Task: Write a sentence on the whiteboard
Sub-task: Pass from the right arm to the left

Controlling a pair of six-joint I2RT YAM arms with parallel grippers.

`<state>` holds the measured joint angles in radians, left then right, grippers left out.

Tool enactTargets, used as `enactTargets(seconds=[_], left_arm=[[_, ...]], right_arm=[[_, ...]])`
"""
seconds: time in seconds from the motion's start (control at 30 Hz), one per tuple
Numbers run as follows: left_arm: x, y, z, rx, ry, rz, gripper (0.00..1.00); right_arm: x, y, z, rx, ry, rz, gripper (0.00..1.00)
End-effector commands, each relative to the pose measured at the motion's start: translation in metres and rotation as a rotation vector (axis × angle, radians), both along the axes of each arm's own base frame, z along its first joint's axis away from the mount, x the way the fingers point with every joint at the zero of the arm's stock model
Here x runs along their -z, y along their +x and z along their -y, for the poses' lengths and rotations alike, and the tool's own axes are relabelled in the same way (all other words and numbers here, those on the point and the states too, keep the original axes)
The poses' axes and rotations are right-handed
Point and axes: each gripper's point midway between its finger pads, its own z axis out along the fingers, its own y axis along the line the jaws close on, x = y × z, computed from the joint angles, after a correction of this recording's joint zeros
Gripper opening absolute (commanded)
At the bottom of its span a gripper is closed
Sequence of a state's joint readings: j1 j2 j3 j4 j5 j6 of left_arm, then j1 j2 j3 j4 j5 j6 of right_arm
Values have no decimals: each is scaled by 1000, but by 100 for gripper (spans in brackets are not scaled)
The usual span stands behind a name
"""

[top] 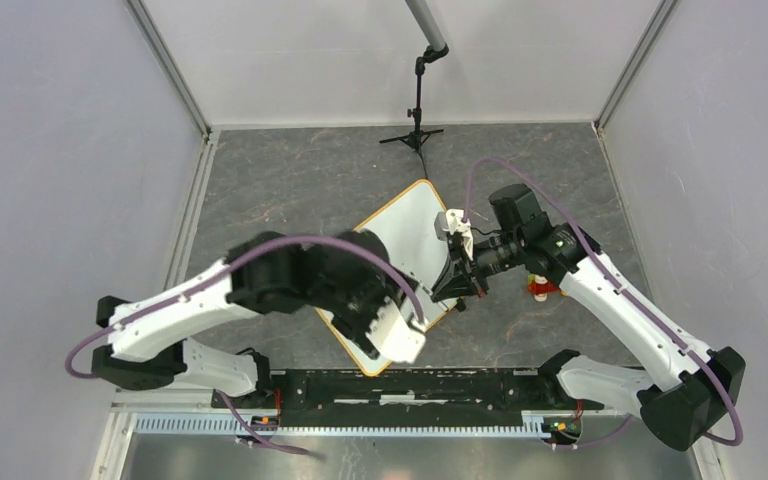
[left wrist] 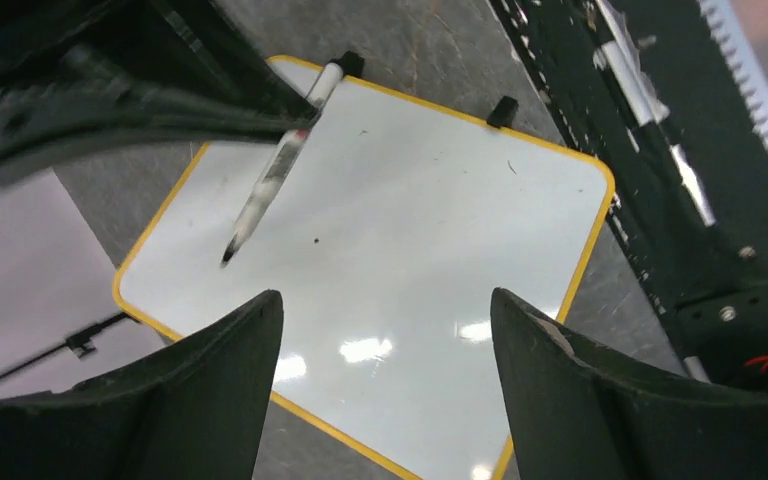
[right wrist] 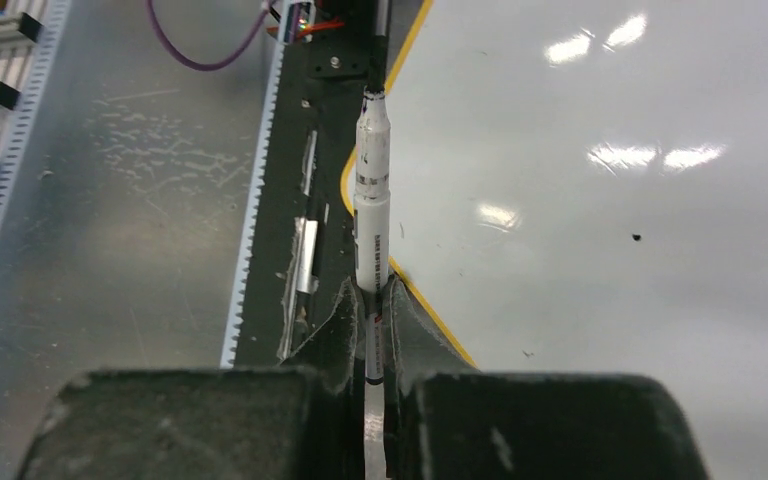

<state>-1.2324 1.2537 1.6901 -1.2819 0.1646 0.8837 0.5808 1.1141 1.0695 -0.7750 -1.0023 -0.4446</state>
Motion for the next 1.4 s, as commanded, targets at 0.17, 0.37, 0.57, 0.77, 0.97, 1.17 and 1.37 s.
enactTargets(seconds=[0.17,0.37,0.57,0.77,0.97,1.17,1.37], left_arm=[[5,16,42,127,110,450,70],[14,9,56,211,110,486,68],[42,14,74,261,191,525,65],[59,22,80,241,236,550,52],[66,19,74,224,222,525,19],[59,20,65,45,128,350,2],[41,39,53,-330,-108,-205,2]], right_arm=[[3,-22,-6,-64,67,-159,0],[4,-26,-6,-71,71,-172,0],[4,-31,-6,-91,52,-135,0],[4,-39,-3,-114,37,-107,0],[-1,-39,-3,-122,41,-88,0],[-18,-20,-4,-68,45,8,74],[-83,31,-4,121,239,106,88]])
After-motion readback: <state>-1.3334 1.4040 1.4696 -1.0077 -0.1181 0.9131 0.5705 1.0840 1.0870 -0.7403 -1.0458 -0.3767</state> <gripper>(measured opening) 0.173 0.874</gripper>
